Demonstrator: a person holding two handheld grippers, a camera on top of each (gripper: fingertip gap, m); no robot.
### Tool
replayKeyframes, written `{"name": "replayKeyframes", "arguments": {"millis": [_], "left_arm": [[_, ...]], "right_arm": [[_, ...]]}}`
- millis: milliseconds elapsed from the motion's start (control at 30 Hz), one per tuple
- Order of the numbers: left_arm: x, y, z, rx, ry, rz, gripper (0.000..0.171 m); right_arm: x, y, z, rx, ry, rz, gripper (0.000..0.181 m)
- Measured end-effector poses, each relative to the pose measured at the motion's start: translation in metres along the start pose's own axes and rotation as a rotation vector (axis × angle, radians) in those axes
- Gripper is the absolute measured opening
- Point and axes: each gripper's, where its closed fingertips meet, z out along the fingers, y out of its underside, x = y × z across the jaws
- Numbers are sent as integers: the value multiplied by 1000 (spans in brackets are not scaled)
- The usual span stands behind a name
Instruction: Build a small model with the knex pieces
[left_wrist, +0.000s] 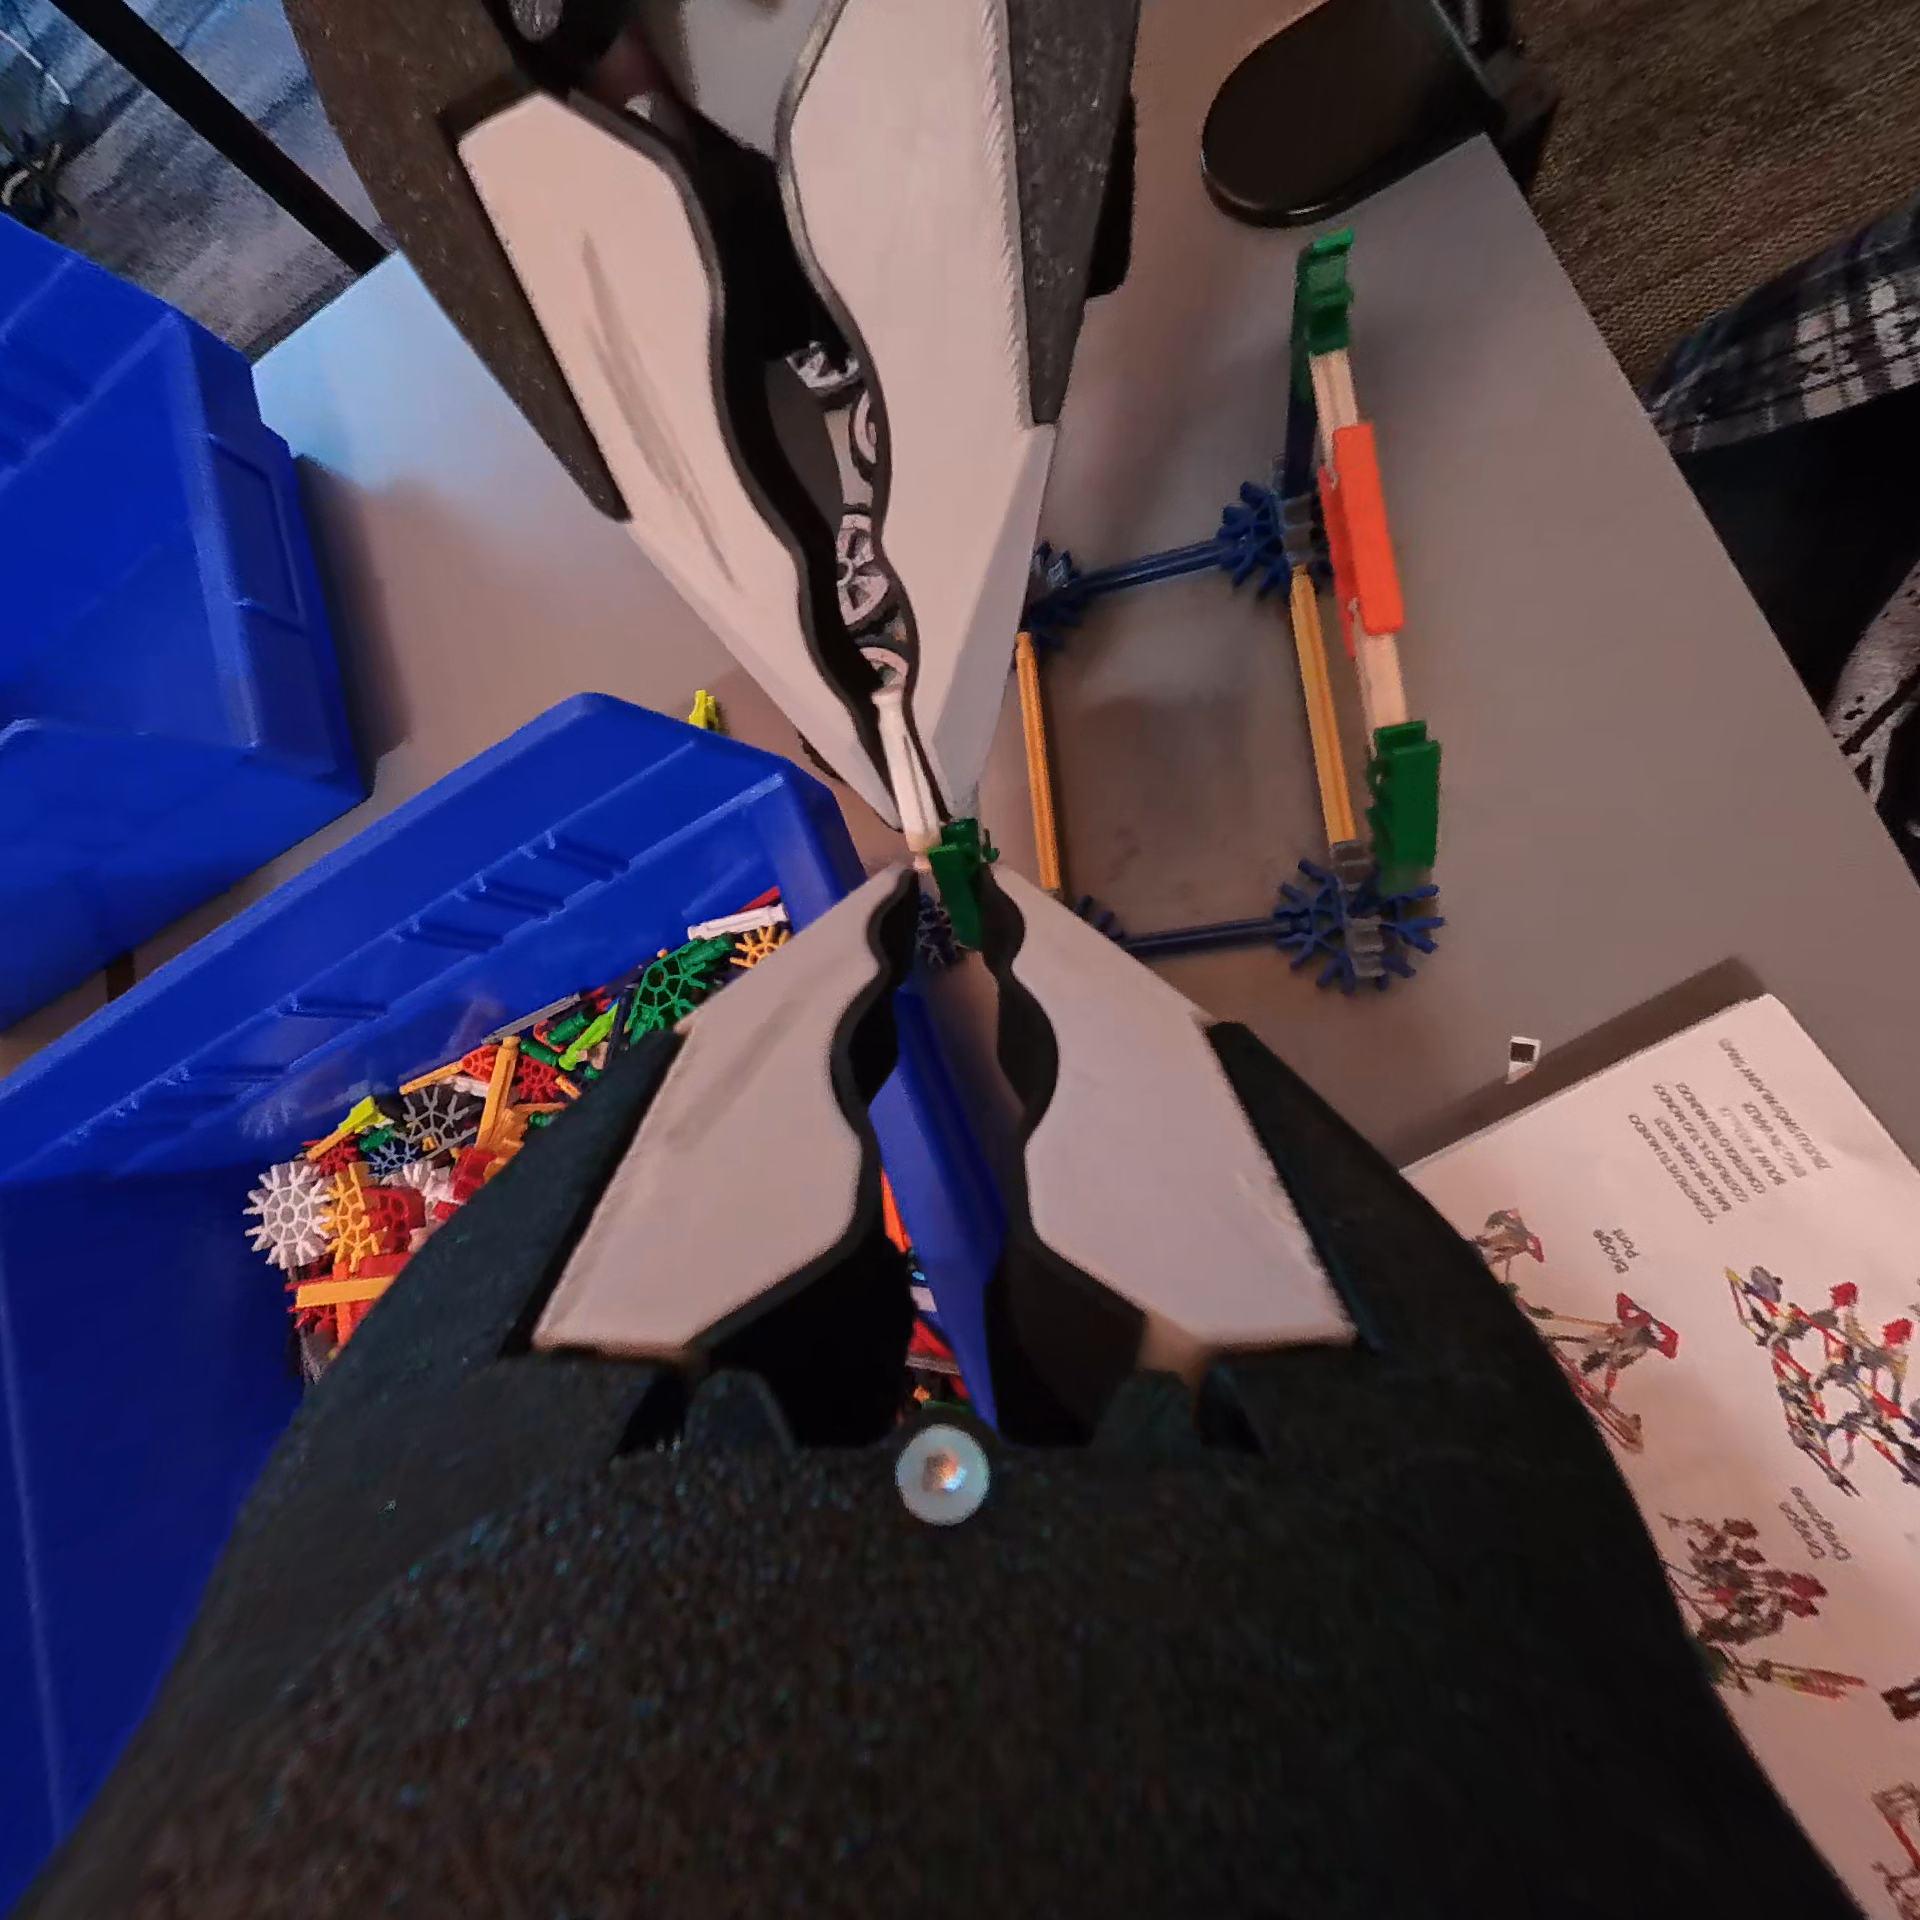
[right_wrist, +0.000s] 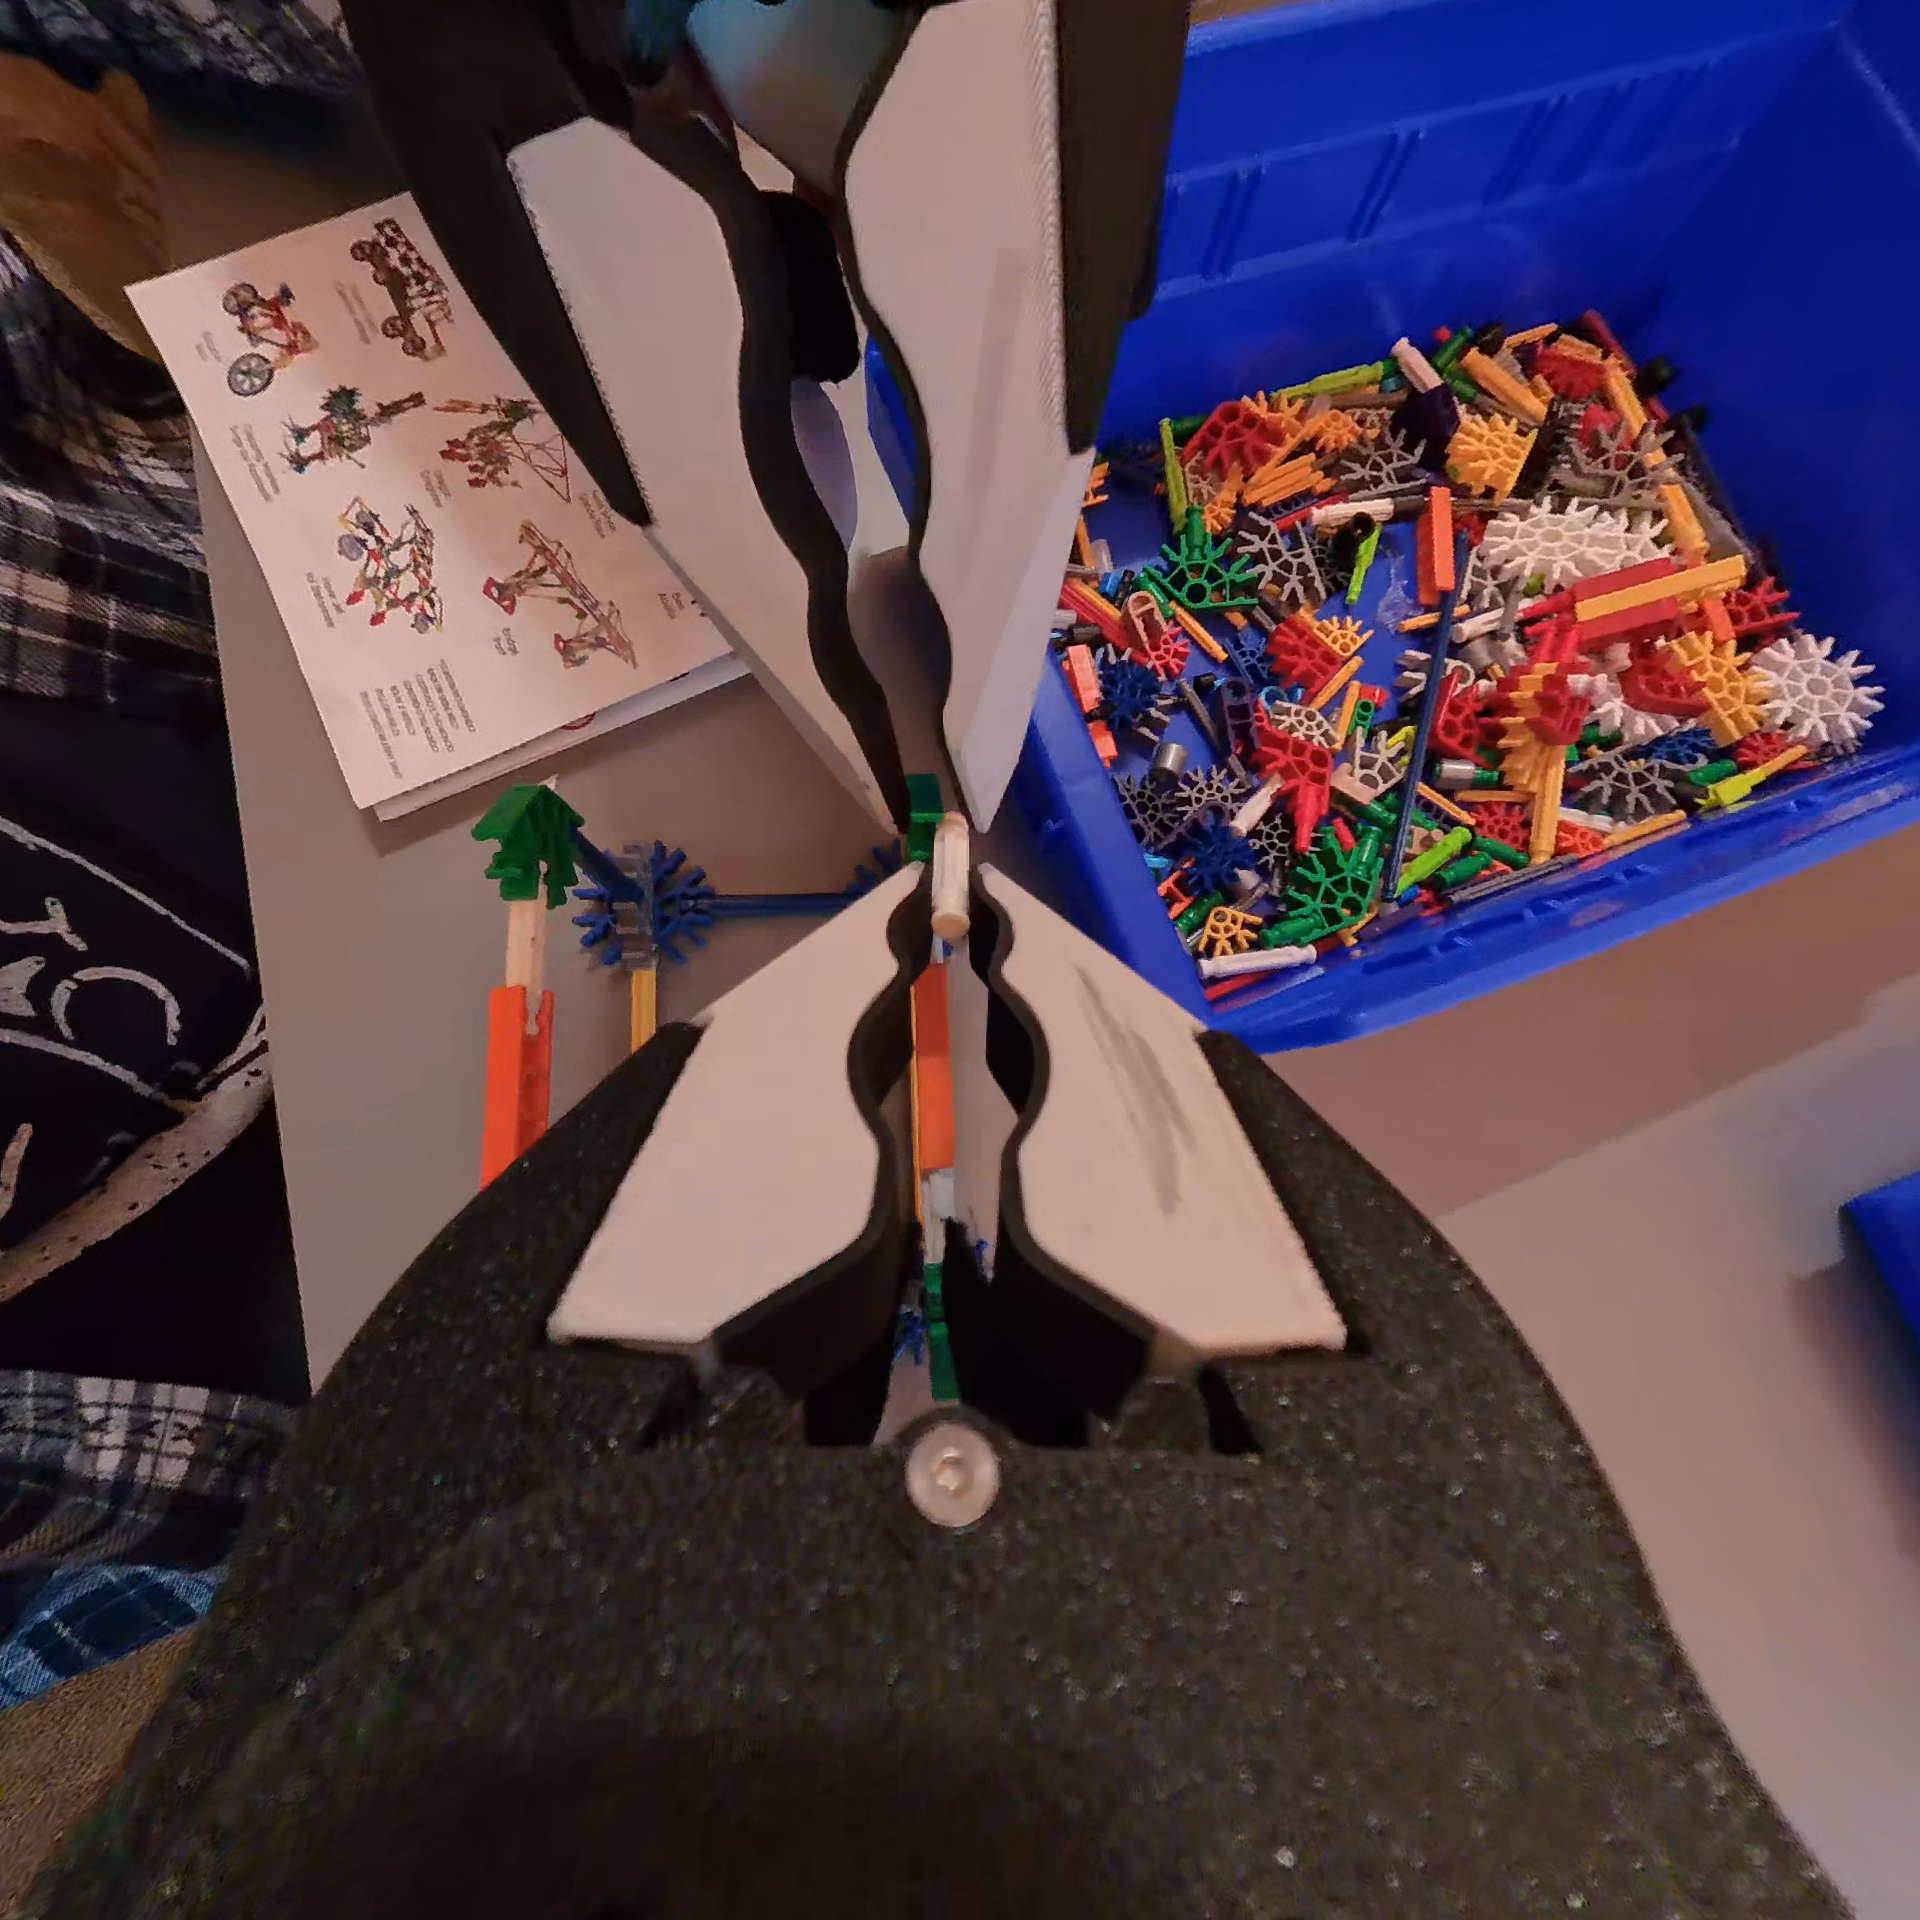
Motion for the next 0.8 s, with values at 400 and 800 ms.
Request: {"name": "replayKeyframes", "arguments": {"millis": [400, 800], "left_arm": [[4, -1, 0, 12, 45, -6, 9], [6, -3, 1, 23, 63, 6, 6]], "right_arm": [[-5, 1, 2, -22, -74, 7, 5], [-10, 0, 3, 9, -74, 28, 14]]}}
